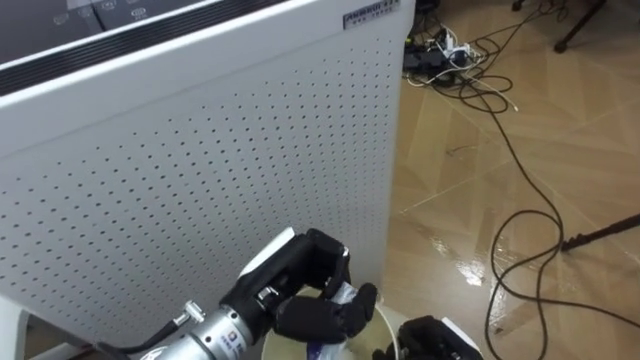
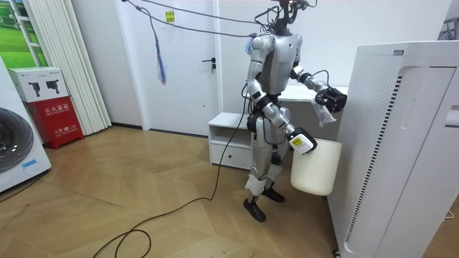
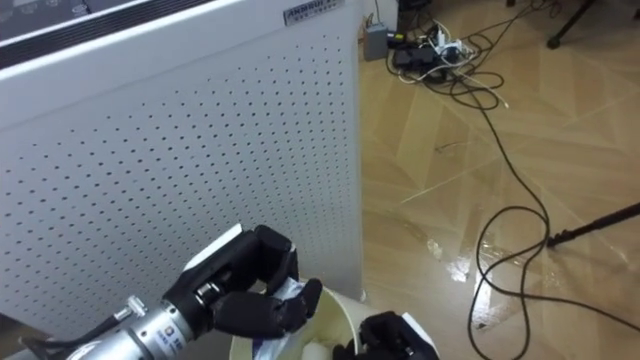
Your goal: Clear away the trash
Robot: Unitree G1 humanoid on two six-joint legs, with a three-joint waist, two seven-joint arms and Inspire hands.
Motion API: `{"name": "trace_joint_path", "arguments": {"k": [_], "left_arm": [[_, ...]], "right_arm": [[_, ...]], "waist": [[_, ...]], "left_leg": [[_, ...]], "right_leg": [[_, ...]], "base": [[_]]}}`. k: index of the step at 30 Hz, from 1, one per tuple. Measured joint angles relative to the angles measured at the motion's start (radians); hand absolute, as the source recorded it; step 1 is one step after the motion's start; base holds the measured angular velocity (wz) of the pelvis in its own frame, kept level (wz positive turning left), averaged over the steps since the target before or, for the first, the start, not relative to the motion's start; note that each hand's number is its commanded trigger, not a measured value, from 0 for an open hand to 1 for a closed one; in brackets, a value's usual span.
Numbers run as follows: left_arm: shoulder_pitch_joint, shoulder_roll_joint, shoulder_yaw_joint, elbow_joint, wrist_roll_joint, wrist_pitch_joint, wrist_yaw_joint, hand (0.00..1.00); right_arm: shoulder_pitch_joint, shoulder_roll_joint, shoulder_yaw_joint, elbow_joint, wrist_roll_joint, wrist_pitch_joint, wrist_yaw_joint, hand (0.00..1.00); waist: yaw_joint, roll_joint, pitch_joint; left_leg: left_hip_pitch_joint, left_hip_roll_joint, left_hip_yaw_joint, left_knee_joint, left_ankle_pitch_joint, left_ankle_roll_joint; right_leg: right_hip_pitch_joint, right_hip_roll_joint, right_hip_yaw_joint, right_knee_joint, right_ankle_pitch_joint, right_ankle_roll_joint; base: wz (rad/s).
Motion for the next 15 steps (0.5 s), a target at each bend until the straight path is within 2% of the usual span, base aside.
{"name": "trace_joint_path", "arguments": {"k": [1,4,15], "left_arm": [[0.0,-0.002,-0.003,0.006,0.004,0.0,0.0,0.01],[0.0,-0.006,-0.01,0.015,0.005,0.0,0.0,0.0],[-0.001,-0.01,-0.03,0.086,0.004,-0.009,0.002,0.0]], "right_arm": [[0.0,0.001,0.011,0.0,0.0,0.0,0.001,1.0],[0.003,0.002,0.016,0.001,-0.004,0.0,0.013,1.0],[-0.001,0.006,0.014,0.038,-0.005,0.0,0.031,1.0]], "waist": [[-0.004,-0.004,-0.0017],[-0.009,-0.012,0.0023],[-0.008,-0.018,0.0033]], "left_leg": [[-0.007,0.0,0.002,0.001,0.0,0.0],[-0.016,0.002,0.002,0.01,0.0,0.0],[-0.016,0.003,0.002,0.01,0.0,0.0]], "right_leg": [[-0.011,-0.001,0.002,0.006,0.0,0.0],[-0.015,-0.001,0.001,0.005,0.0,-0.001],[-0.015,0.0,-0.001,0.006,-0.001,-0.002]], "base": [[0.0],[0.0],[0.0]]}}
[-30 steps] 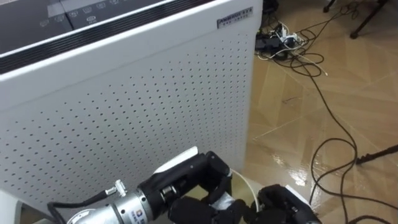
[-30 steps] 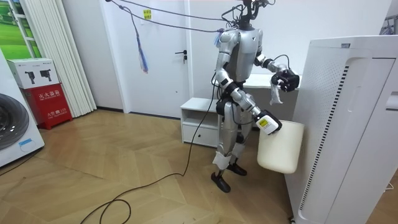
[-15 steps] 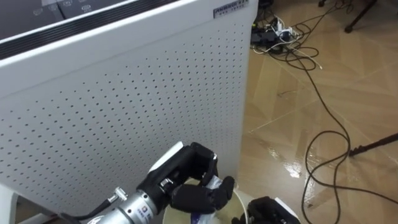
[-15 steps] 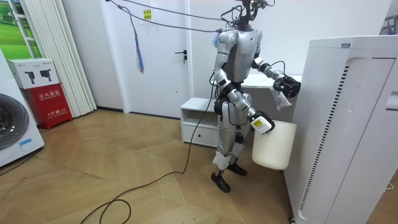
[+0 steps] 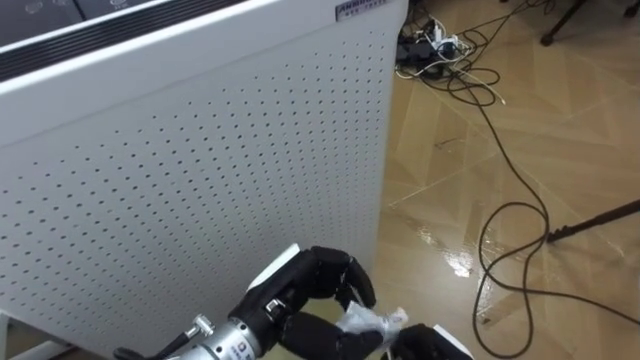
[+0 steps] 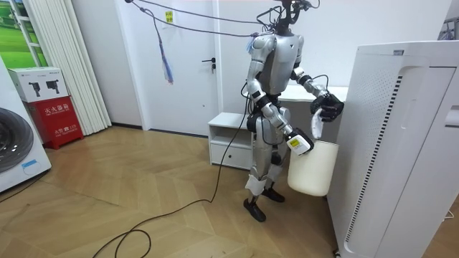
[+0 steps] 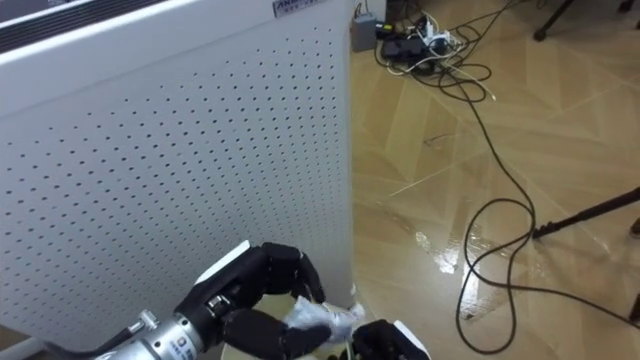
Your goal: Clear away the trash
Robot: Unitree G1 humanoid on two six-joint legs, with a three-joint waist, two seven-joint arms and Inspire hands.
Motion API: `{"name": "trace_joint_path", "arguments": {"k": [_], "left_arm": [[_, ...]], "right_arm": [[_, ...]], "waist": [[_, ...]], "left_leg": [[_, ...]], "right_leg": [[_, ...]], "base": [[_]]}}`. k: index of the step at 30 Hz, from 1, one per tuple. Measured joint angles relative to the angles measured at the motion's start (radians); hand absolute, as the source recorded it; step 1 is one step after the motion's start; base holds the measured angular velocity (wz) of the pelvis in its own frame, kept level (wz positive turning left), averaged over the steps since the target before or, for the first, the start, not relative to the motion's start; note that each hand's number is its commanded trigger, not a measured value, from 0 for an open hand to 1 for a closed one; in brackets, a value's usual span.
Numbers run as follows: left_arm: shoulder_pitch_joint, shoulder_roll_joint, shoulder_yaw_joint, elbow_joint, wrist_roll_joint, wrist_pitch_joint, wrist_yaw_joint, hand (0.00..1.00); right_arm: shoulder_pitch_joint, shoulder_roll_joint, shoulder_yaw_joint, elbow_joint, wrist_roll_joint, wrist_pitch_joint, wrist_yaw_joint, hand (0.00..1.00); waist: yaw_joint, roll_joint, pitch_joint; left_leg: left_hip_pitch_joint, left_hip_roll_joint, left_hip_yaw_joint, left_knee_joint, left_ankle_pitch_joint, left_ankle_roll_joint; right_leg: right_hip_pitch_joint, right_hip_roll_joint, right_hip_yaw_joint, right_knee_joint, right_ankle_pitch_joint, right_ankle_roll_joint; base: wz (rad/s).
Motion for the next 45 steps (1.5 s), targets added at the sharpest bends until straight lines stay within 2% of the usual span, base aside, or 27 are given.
{"name": "trace_joint_path", "arguments": {"k": [8,19,21,26,34,36,40,43,45], "left_arm": [[0.001,-0.017,-0.008,0.057,0.0,0.0,-0.022,0.0],[0.001,-0.014,-0.011,0.064,-0.002,0.0,-0.033,0.0],[0.002,-0.009,-0.014,0.066,-0.002,0.0,-0.041,0.0],[0.008,0.031,-0.024,0.068,-0.002,0.0,-0.051,0.0],[0.009,0.041,-0.017,0.068,-0.002,0.0,-0.052,0.0],[0.019,0.041,0.001,0.068,-0.001,-0.002,-0.047,0.0],[0.085,0.042,0.062,0.069,-0.005,-0.009,-0.034,0.0],[0.159,0.038,0.097,0.103,-0.014,-0.017,-0.009,0.0],[0.207,0.037,0.123,0.14,-0.015,-0.02,0.014,0.0]], "right_arm": [[0.0,0.012,0.0,0.011,-0.043,0.002,0.021,1.0],[-0.007,0.004,-0.002,0.011,-0.042,0.002,0.021,1.0],[-0.01,-0.004,-0.002,0.011,-0.042,0.002,0.02,1.0],[-0.011,-0.016,-0.002,0.011,-0.041,0.002,0.017,1.0],[-0.009,-0.035,-0.003,0.015,-0.03,0.001,-0.002,1.0],[-0.005,-0.036,-0.014,0.031,-0.03,-0.004,-0.002,1.0],[0.035,-0.038,-0.056,0.049,-0.03,-0.008,-0.014,1.0],[0.092,-0.04,-0.099,0.076,-0.025,-0.009,-0.021,1.0],[0.141,-0.04,-0.138,0.078,-0.008,-0.009,-0.024,1.0]], "waist": [[0.002,-0.001,0.0],[0.003,0.0,-0.0008],[0.004,0.001,-0.0009],[0.005,0.003,-0.0024],[0.009,0.003,-0.0037],[0.009,0.001,-0.0056],[0.009,-0.003,-0.0128],[0.008,-0.018,-0.0273],[0.009,-0.029,-0.032]], "left_leg": [[-0.009,0.003,0.004,-0.001,0.0,0.0],[-0.009,0.003,0.003,-0.001,0.0,0.0],[-0.007,0.003,0.003,0.0,0.0,0.0],[-0.007,0.003,0.003,0.002,0.0,0.0],[-0.004,0.003,0.001,0.002,0.0,0.0],[0.004,0.003,0.002,-0.002,0.0,-0.001],[0.045,0.0,0.002,-0.022,0.0,-0.002],[0.097,-0.004,-0.001,-0.051,0.002,-0.004],[0.115,-0.005,-0.005,-0.056,0.001,-0.006]], "right_leg": [[-0.015,0.003,0.002,0.003,-0.002,-0.004],[-0.014,0.0,-0.002,0.009,-0.003,-0.005],[-0.014,0.0,-0.001,0.012,-0.003,-0.005],[-0.014,0.001,0.0,0.014,-0.003,-0.005],[-0.012,0.001,-0.001,0.014,-0.003,-0.005],[-0.005,0.001,-0.003,0.011,-0.003,-0.005],[0.034,0.002,-0.003,-0.007,-0.006,-0.004],[0.083,0.003,-0.006,-0.026,-0.012,-0.002],[0.103,0.003,-0.01,-0.041,-0.015,-0.001]], "base": [[-0.01],[0.0],[0.0],[0.0],[0.0],[0.0],[0.0],[0.03],[0.08]]}}
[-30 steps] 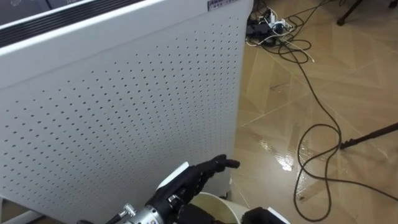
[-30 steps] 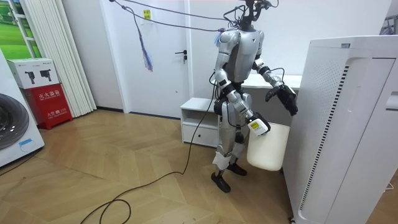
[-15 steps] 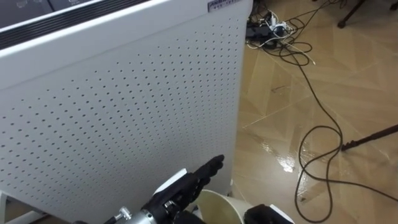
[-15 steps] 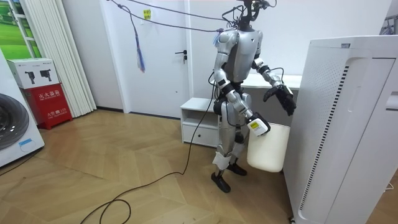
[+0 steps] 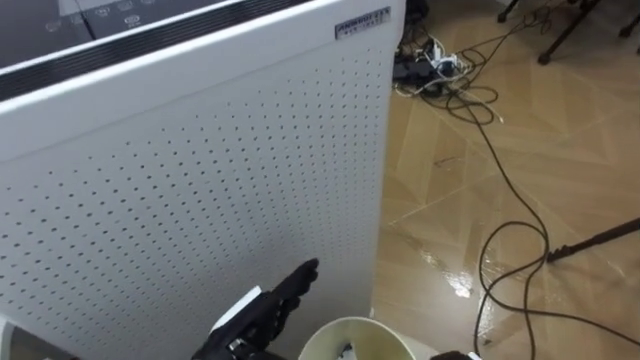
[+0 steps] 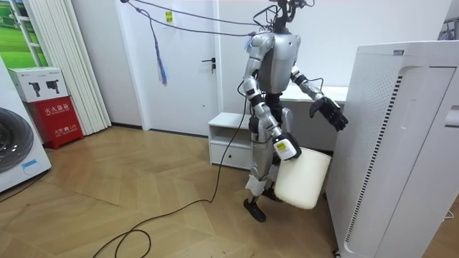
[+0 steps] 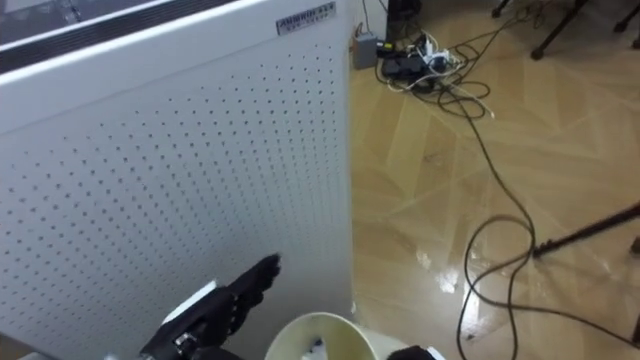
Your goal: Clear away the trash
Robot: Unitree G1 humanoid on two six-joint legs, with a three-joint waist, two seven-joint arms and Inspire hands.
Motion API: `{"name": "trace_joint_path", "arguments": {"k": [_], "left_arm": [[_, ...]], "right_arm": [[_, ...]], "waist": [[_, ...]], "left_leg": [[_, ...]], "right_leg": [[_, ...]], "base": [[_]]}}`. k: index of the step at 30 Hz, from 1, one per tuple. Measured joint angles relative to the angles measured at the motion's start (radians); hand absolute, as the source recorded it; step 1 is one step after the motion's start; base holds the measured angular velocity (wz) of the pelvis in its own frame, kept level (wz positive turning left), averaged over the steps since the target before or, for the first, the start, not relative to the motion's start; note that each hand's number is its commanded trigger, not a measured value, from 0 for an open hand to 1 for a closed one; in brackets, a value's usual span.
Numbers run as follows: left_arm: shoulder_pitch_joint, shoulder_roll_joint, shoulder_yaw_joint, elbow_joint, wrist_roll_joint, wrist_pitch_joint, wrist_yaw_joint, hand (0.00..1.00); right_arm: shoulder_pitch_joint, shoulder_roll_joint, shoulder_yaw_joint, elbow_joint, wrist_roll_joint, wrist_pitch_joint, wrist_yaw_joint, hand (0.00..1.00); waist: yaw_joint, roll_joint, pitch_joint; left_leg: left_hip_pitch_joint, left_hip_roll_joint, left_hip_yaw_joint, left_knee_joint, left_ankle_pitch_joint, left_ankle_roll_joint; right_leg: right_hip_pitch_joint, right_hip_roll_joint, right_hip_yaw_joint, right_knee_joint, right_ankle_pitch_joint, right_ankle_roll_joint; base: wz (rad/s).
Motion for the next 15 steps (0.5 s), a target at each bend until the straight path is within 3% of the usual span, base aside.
{"name": "trace_joint_path", "arguments": {"k": [4,8,15], "left_arm": [[0.107,-0.027,0.085,0.142,0.001,-0.002,0.071,0.0],[0.119,-0.052,0.147,0.385,-0.034,-0.001,0.13,0.0],[0.124,-0.076,0.208,0.673,-0.111,-0.002,0.185,0.0]], "right_arm": [[0.076,0.009,-0.082,0.109,0.076,-0.012,-0.01,1.0],[0.101,0.013,-0.159,0.225,0.126,-0.013,-0.034,1.0],[0.114,0.028,-0.218,0.373,0.21,-0.013,-0.059,1.0]], "waist": [[0.003,-0.023,-0.0013],[0.017,-0.03,0.0014],[0.026,-0.037,0.0049]], "left_leg": [[0.06,0.0,-0.005,-0.028,-0.005,-0.005],[0.097,0.002,-0.002,-0.045,-0.01,-0.009],[0.143,0.005,-0.002,-0.064,-0.018,-0.015]], "right_leg": [[0.064,0.014,-0.008,-0.04,0.001,0.002],[0.098,0.02,-0.001,-0.06,0.001,0.003],[0.148,0.03,0.004,-0.095,0.002,0.004]], "base": [[0.02],[-0.07],[-0.01]]}}
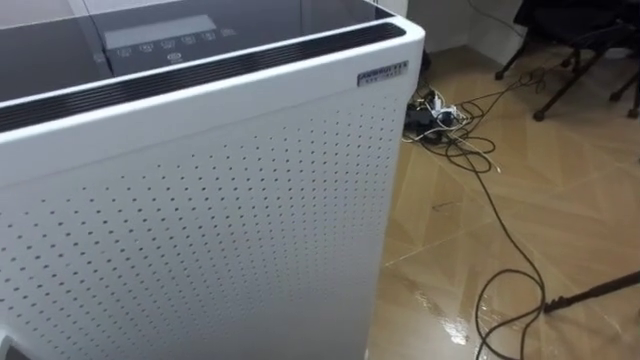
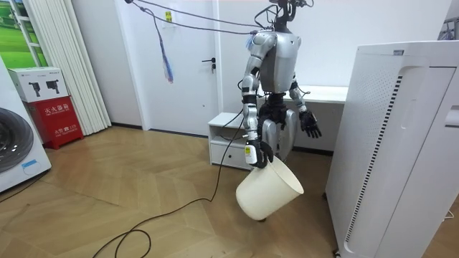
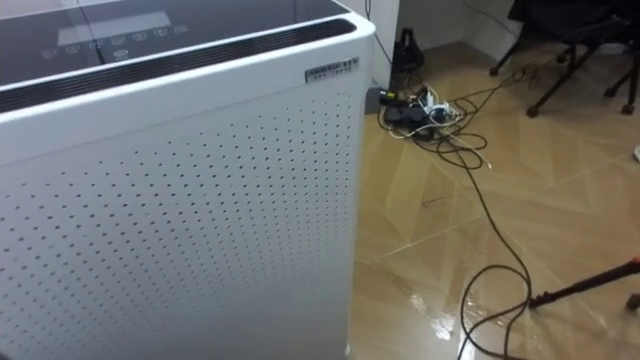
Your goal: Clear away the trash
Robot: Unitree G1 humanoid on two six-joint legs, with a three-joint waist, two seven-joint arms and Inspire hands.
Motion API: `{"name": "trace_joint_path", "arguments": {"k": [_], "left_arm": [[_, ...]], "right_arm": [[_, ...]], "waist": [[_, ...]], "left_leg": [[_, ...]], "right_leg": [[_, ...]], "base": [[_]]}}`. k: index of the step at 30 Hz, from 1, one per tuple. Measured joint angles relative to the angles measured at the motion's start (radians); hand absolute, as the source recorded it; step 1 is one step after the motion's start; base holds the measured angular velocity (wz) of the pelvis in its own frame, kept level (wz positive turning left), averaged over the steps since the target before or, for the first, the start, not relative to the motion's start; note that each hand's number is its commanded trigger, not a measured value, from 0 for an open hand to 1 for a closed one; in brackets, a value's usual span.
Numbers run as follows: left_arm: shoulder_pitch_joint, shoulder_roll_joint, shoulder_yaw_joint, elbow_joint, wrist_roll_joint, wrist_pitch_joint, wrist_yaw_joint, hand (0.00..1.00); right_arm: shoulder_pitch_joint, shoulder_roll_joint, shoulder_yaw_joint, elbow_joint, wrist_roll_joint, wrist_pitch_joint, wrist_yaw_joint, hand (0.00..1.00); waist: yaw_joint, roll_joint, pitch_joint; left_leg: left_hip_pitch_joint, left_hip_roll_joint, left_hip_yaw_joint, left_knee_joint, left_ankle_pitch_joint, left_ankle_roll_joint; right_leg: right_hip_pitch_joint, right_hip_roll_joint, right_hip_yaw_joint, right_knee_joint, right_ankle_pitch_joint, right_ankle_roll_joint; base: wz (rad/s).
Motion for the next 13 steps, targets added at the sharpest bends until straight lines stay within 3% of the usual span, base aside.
{"name": "trace_joint_path", "arguments": {"k": [5,13], "left_arm": [[0.018,-0.041,0.091,0.14,-0.13,0.025,0.016,0.0],[0.009,-0.065,0.209,0.267,-0.137,0.098,0.027,0.0]], "right_arm": [[0.03,0.044,-0.076,0.035,0.005,0.006,0.004,1.0],[0.028,0.082,-0.163,0.091,0.006,0.038,0.005,1.0]], "waist": [[-0.003,0.001,0.0011],[-0.003,-0.005,-0.0005]], "left_leg": [[0.029,0.002,-0.002,-0.01,-0.005,-0.004],[0.062,0.003,-0.006,-0.015,-0.012,-0.009]], "right_leg": [[0.034,0.003,0.003,-0.011,-0.001,0.0],[0.069,0.004,0.003,-0.027,-0.007,0.0]], "base": [[0.0],[0.0]]}}
